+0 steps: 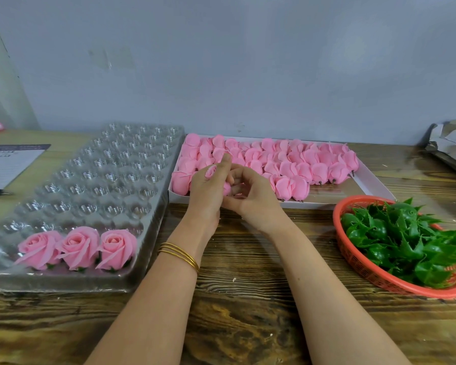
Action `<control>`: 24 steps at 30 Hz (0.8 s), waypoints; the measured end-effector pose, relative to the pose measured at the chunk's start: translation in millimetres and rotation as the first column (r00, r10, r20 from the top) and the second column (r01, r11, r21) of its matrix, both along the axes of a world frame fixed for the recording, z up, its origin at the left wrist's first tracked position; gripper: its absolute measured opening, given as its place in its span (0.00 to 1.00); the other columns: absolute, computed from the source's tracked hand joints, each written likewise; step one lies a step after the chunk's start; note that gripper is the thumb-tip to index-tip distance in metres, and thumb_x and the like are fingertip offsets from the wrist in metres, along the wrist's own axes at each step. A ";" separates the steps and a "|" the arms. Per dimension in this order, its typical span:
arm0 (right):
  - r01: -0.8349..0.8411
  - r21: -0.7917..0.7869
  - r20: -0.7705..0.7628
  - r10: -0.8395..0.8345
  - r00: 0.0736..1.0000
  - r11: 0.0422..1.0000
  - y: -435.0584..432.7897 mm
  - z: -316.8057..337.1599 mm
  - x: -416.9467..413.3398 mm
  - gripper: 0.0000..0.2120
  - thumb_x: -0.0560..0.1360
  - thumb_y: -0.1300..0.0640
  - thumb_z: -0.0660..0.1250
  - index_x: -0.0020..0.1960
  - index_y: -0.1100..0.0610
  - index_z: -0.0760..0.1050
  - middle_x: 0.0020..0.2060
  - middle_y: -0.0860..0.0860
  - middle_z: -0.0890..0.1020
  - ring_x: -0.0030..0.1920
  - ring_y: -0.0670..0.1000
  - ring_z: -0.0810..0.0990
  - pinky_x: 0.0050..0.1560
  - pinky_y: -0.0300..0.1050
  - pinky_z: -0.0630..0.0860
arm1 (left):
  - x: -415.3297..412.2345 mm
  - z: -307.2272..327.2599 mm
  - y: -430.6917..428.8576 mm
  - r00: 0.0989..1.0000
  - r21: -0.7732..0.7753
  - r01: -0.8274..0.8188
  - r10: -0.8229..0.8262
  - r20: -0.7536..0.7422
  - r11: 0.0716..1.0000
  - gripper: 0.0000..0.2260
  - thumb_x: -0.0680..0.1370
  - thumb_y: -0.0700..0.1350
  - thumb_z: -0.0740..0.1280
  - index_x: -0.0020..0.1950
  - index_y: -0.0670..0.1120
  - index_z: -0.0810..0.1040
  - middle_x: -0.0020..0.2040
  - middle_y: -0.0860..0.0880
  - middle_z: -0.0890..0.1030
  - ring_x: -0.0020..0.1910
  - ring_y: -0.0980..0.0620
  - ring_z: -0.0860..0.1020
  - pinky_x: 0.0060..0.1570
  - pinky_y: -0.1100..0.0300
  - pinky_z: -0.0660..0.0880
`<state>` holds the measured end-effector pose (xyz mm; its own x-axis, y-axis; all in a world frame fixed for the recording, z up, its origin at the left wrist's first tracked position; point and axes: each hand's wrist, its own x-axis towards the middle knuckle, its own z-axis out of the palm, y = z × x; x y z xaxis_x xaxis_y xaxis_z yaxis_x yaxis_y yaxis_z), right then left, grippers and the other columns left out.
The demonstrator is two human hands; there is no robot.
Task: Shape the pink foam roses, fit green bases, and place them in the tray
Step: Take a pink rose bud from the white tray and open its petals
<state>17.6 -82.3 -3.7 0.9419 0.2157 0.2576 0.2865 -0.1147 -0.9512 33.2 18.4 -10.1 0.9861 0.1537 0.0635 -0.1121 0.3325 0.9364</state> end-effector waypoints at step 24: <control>0.206 0.103 -0.060 -0.200 0.978 0.973 -3.2 10.1 -0.4 0.13 0.67 0.53 0.68 0.49 0.57 0.77 0.45 0.51 0.80 0.44 0.51 0.79 0.50 0.50 0.80 | -2.2 0.4 3.0 0.966 0.267 -0.238 0.198 0.169 0.934 0.18 0.80 0.51 0.66 0.30 0.51 0.78 0.28 0.49 0.79 0.31 0.49 0.77 0.37 0.53 0.76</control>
<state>17.1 -85.5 6.4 0.9751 -0.0078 0.2214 0.2205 -0.0616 -0.9734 31.0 21.4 -9.8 0.9089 0.3195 0.2681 -0.2861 0.0098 0.9582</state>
